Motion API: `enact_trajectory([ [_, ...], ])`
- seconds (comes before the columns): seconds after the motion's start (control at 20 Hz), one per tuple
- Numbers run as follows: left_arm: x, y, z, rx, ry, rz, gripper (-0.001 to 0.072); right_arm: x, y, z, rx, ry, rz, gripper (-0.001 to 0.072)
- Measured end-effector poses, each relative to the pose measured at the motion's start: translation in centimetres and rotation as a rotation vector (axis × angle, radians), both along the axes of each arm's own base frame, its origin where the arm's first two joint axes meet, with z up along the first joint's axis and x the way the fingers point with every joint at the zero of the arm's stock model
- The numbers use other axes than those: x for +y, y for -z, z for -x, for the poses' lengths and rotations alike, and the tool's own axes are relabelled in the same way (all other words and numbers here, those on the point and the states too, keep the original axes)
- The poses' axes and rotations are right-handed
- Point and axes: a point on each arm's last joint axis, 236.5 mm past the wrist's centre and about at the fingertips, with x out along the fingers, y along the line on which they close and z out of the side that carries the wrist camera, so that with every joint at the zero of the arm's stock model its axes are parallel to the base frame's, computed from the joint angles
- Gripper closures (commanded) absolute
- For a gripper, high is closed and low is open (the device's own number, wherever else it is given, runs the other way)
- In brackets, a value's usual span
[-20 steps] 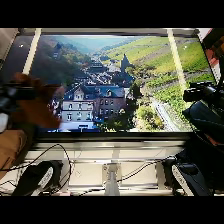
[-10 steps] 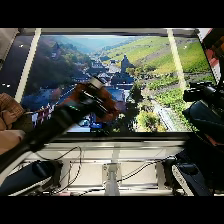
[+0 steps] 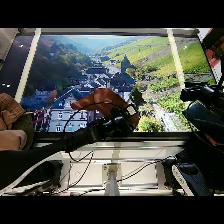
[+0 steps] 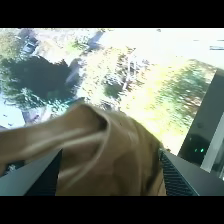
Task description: Fold the clothes and pants, and hang the long-sleeved shirts on hangers.
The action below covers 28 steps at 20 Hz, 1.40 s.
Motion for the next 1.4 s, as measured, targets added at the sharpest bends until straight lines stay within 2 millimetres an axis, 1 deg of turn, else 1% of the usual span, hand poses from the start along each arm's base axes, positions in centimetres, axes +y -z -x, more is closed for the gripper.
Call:
enact_trajectory([
  [0.1,0.4,-0.8,-0.6,-0.008,-0.015,0.013,0.0009,0.1,0.0,0.0,0.001,-0.002,-0.008,0.0696],
  [0.15,0.8,-1.6,-1.0,-0.016,-0.027,0.023,0.0009,0.2,0.1,0.1,0.007,-0.004,-0.010,0.0697],
  [0.25,2.3,-3.5,-2.2,-0.033,-0.067,0.042,0.0010,0.3,0.6,0.1,0.029,-0.007,-0.013,0.0696],
  [0.3,3.3,-4.8,-3.0,-0.043,-0.096,0.054,0.0009,0.3,1.1,0.1,0.045,-0.008,-0.014,0.0681],
  [0.35,4.5,-6.0,-3.8,-0.050,-0.128,0.068,0.0010,0.4,1.9,0.1,0.070,-0.009,-0.014,0.0620],
  [0.45,7.3,-8.4,-5.5,-0.057,-0.212,0.099,0.0010,0.4,4.2,-0.1,0.138,-0.012,-0.015,0.0378],
  [0.5,8.9,-9.4,-6.3,-0.060,-0.256,0.112,0.0010,0.4,5.7,-0.2,0.178,-0.015,-0.013,0.0321],
  [0.6,11.8,-10.8,-7.5,-0.054,-0.340,0.128,0.0010,0.7,9.3,-0.3,0.283,-0.038,-0.004,0.0322],
  [0.7,14.3,-11.1,-8.3,-0.035,-0.411,0.117,0.0009,1.4,13.2,-0.1,0.394,-0.087,0.016,0.0322],
  [0.8,16.2,-10.5,-8.7,-0.001,-0.470,0.092,0.0009,3.1,16.9,0.4,0.506,-0.180,0.030,0.0323],
  [0.85,16.8,-10.1,-8.8,0.018,-0.493,0.080,0.0010,4.1,18.4,0.7,0.550,-0.231,0.038,0.0325],
  [0.95,17.8,-9.5,-8.8,0.044,-0.524,0.056,0.0010,6.3,21.5,1.9,0.653,-0.349,0.053,0.0327],
  [1.05,18.4,-9.1,-8.7,0.062,-0.545,0.042,0.0010,8.2,23.8,3.2,0.734,-0.456,0.062,0.0327],
  [1.1,18.6,-8.9,-8.7,0.068,-0.551,0.038,0.0010,9.2,24.8,3.9,0.768,-0.504,0.058,0.0327],
  [1.15,18.8,-8.8,-8.7,0.072,-0.555,0.032,0.0010,10.1,25.3,4.5,0.791,-0.542,0.049,0.0349],
  [1.2,18.8,-8.8,-8.7,0.073,-0.557,0.031,0.0010,10.9,25.7,4.8,0.802,-0.571,0.036,0.0349],
  [1.3,19.0,-8.6,-8.6,0.079,-0.562,0.024,0.0010,12.4,26.0,5.6,0.823,-0.627,0.006,0.0349],
  [1.4,19.1,-8.4,-8.6,0.084,-0.566,0.019,0.0010,13.3,26.1,5.8,0.826,-0.654,-0.016,0.0349],
])
